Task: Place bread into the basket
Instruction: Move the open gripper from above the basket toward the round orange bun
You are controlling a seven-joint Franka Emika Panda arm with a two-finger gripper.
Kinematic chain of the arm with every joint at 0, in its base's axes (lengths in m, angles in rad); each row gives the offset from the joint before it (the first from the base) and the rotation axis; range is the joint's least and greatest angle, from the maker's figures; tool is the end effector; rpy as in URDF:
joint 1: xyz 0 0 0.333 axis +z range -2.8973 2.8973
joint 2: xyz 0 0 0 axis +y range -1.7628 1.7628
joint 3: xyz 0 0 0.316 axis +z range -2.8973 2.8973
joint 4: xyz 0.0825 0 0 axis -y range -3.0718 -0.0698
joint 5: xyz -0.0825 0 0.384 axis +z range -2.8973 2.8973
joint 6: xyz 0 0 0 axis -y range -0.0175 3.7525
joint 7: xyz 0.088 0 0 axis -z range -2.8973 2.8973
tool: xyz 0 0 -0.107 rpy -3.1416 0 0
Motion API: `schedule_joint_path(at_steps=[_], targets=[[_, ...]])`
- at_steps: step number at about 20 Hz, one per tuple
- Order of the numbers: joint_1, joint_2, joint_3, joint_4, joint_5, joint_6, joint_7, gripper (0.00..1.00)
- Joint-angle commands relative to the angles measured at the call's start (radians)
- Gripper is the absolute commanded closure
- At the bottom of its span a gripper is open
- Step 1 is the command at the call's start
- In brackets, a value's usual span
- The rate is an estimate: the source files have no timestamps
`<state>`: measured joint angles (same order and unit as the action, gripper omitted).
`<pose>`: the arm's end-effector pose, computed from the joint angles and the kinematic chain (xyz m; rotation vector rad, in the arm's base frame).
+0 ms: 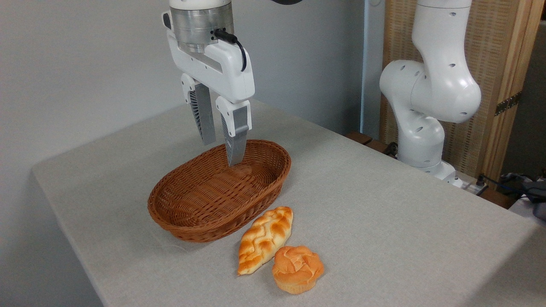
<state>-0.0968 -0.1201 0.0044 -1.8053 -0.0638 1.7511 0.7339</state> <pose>0.5271 -0.0544 0.5939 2.8443 -1.2311 0.1281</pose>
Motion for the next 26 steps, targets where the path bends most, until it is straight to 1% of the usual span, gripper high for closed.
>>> schedule_joint_path(at_steps=[1,17,20,23,26], targets=[[0.014,-0.004,-0.011,0.015,-0.019,-0.028,-0.004,0.00],[0.012,-0.004,-0.011,0.014,-0.017,-0.032,0.001,0.00],[0.012,-0.010,-0.012,0.014,-0.016,-0.062,-0.004,0.00],[0.014,-0.021,-0.001,0.012,-0.016,-0.061,0.005,0.00],[0.017,-0.021,0.002,-0.015,-0.007,-0.055,0.007,0.00]])
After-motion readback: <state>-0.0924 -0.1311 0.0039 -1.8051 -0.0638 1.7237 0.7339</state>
